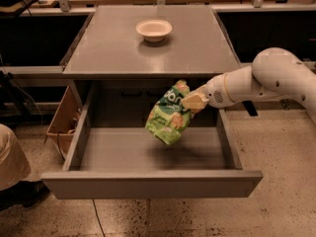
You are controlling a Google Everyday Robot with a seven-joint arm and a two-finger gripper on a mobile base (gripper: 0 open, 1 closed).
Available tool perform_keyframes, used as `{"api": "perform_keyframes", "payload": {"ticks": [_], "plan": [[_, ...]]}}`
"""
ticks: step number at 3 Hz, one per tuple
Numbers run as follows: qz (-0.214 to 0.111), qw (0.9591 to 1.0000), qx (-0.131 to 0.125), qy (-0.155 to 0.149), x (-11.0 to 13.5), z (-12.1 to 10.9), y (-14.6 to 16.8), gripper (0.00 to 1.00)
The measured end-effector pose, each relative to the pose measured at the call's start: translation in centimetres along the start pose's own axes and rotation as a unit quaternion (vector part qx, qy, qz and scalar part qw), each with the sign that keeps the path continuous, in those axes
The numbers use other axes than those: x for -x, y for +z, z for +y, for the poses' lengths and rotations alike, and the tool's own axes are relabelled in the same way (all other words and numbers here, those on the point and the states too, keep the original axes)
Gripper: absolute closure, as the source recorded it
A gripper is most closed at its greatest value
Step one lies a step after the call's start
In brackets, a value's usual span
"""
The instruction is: Pick green rice chip bag from top drawer and place on counter
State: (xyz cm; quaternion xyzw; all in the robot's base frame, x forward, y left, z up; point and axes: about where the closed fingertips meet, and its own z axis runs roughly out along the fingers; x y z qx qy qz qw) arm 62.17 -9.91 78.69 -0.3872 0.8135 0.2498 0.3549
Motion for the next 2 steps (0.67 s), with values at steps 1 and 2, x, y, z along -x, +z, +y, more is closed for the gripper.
{"api": "perform_keyframes", "payload": {"ticks": [1, 2], "plan": [[-0.005, 0.9992, -0.037, -0.012, 2.1, -2.1, -4.3, 1.00], [-0.009, 0.9961, -0.083, -0.027, 4.8, -5.0, -9.1, 1.00]]}}
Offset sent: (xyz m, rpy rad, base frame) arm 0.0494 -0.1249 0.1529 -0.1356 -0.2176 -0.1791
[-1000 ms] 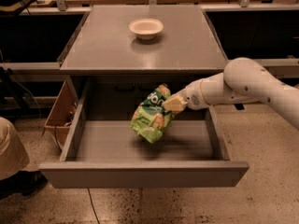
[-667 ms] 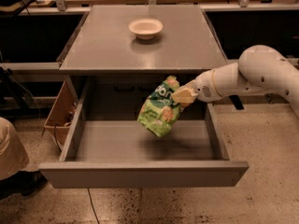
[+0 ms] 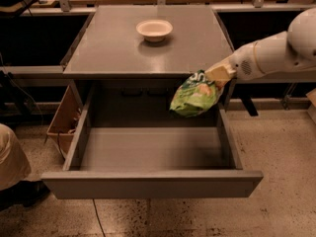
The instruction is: Pick green rice chip bag from top drawer and place on counter
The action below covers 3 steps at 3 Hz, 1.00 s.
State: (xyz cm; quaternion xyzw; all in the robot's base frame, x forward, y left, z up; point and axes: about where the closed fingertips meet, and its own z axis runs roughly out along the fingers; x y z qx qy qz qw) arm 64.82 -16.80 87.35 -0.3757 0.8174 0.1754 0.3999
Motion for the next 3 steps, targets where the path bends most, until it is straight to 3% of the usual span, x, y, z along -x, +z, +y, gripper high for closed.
{"api": "perform_keyframes", "payload": {"ticks": [1, 3], "plan": [[-0.006, 0.9986, -0.049, -0.021, 3.28, -3.29, -4.65, 1.00], [-0.013, 0.9986, -0.044, -0.025, 4.19, -3.27, -3.74, 1.00]]}}
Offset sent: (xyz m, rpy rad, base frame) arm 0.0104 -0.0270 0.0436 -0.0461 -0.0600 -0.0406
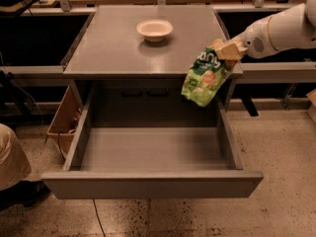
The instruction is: Pick green rice chip bag from top drawer and place on counter
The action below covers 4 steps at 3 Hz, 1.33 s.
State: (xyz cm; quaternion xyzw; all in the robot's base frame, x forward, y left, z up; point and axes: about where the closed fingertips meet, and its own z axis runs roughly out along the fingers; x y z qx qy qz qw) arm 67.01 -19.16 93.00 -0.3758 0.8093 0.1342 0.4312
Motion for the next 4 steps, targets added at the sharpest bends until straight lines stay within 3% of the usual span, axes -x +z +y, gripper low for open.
{"api": "perform_keyframes", "payload": {"ticks": [1, 3, 4], "plan": [[-0.017, 0.9998, 0.003, -0.009, 2.7, -1.1, 1.3, 1.00], [-0.046, 0.9979, 0.039, 0.022, 7.4, -4.6, 6.5, 1.00], [-0.090, 0.9946, 0.010, 0.051, 9.6, -8.8, 7.6, 1.00]]}}
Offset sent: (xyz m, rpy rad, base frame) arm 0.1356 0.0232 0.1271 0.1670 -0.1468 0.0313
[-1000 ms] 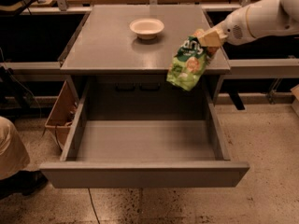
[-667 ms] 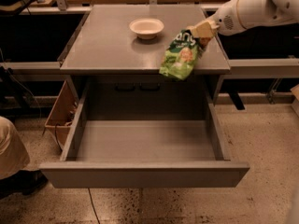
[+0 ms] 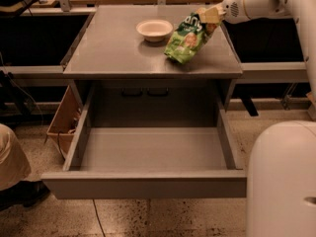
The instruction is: Pick green rice chip bag from top drawer and place on counter
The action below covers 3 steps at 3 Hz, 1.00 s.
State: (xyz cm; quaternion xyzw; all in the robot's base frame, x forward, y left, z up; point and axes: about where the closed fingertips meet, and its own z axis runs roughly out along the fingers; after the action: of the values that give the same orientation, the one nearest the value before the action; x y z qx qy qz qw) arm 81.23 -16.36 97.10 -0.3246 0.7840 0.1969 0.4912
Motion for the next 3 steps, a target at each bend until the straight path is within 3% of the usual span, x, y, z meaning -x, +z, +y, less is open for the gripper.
{"api": "perform_keyframes", "payload": {"ticks": [1, 3], "plan": [[-0.024, 0.9992, -0.030, 0.014, 0.7, -2.7, 0.6, 1.00], [-0.024, 0.9976, -0.037, 0.054, -1.3, -4.3, 2.0, 0.59]]}}
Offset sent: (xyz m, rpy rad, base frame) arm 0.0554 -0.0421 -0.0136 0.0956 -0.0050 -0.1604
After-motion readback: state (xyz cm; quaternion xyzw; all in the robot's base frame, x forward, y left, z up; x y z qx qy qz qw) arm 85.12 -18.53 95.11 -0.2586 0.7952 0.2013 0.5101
